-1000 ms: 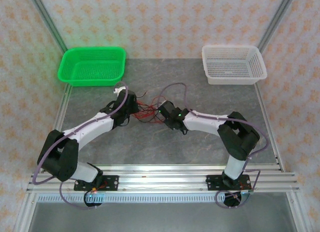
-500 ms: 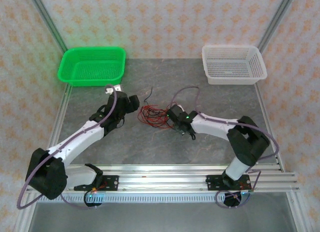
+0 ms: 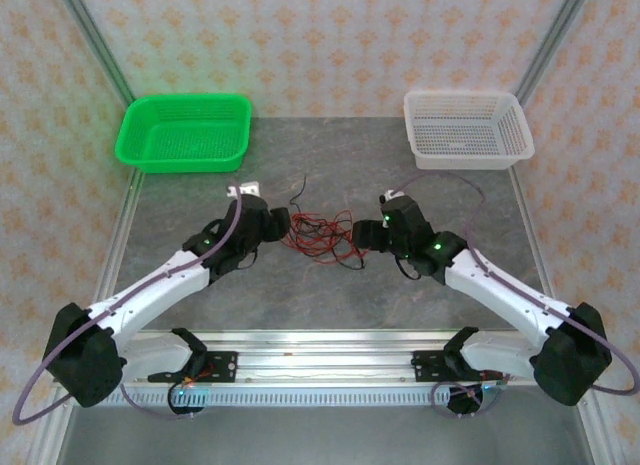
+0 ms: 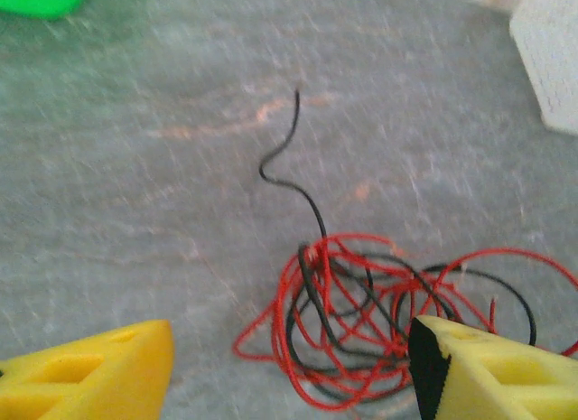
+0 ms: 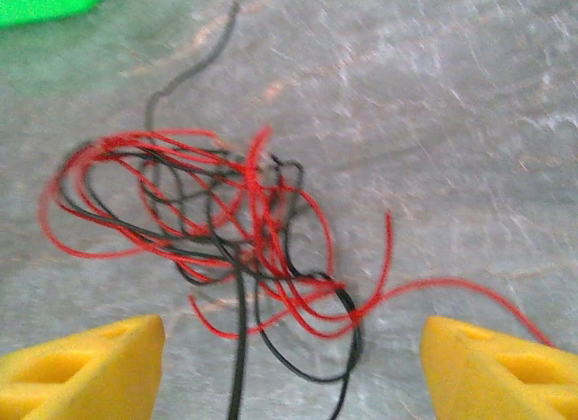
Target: Untangle the cables
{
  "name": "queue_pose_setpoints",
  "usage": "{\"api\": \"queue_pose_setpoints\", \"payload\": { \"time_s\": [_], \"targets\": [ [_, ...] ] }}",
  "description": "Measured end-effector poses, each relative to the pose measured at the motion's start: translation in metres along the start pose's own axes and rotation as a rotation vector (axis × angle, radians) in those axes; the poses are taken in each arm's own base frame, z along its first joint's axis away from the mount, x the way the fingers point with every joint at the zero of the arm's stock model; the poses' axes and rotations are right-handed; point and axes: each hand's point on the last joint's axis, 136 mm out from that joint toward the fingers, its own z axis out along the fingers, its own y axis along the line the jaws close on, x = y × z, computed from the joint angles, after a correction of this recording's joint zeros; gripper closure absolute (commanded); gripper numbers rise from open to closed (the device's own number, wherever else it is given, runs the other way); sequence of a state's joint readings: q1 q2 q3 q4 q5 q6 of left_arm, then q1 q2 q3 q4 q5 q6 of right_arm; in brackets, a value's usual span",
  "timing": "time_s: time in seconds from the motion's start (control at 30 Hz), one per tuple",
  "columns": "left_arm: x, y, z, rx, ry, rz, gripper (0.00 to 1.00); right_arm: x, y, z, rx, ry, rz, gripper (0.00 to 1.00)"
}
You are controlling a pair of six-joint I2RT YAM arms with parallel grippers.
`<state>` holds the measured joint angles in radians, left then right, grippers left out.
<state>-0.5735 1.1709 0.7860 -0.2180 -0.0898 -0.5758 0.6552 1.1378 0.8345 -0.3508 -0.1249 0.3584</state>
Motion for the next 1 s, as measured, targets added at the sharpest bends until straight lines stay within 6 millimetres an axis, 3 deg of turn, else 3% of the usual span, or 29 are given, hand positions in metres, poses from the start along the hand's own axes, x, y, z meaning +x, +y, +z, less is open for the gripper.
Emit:
{"api": "queue_pose_setpoints", "payload": {
  "time_s": [0.13, 0.27, 0.43, 0.57, 0.8, 1.0],
  "targets": [
    [0.032, 0.001, 0.011, -0.018, 0.073, 0.021, 0.30, -0.026, 0.019, -0.004, -0.037, -0.037, 0.019, 0.08],
    [0.053, 0.015, 0.014, -0.054, 0.099, 0.024, 0.26, -0.049, 0.034, 0.008, -0.034, -0.040, 0.003, 0.03],
    [0.061, 0.027, 0.014, -0.075, 0.087, 0.021, 0.24, -0.051, 0.036, 0.033, 0.001, 0.004, -0.033, 0.03],
    [0.059, 0.023, 0.023, -0.062, 0.066, 0.015, 0.24, -0.040, 0.029, 0.059, 0.048, 0.064, -0.059, 0.06],
    [0.069, 0.019, 0.055, -0.074, 0.073, 0.020, 0.26, 0.000, 0.009, 0.096, 0.108, 0.188, -0.076, 0.16],
    [0.061, 0.023, 0.086, -0.137, 0.061, 0.027, 0.44, 0.034, -0.007, 0.112, 0.132, 0.267, -0.066, 0.35]
  ]
}}
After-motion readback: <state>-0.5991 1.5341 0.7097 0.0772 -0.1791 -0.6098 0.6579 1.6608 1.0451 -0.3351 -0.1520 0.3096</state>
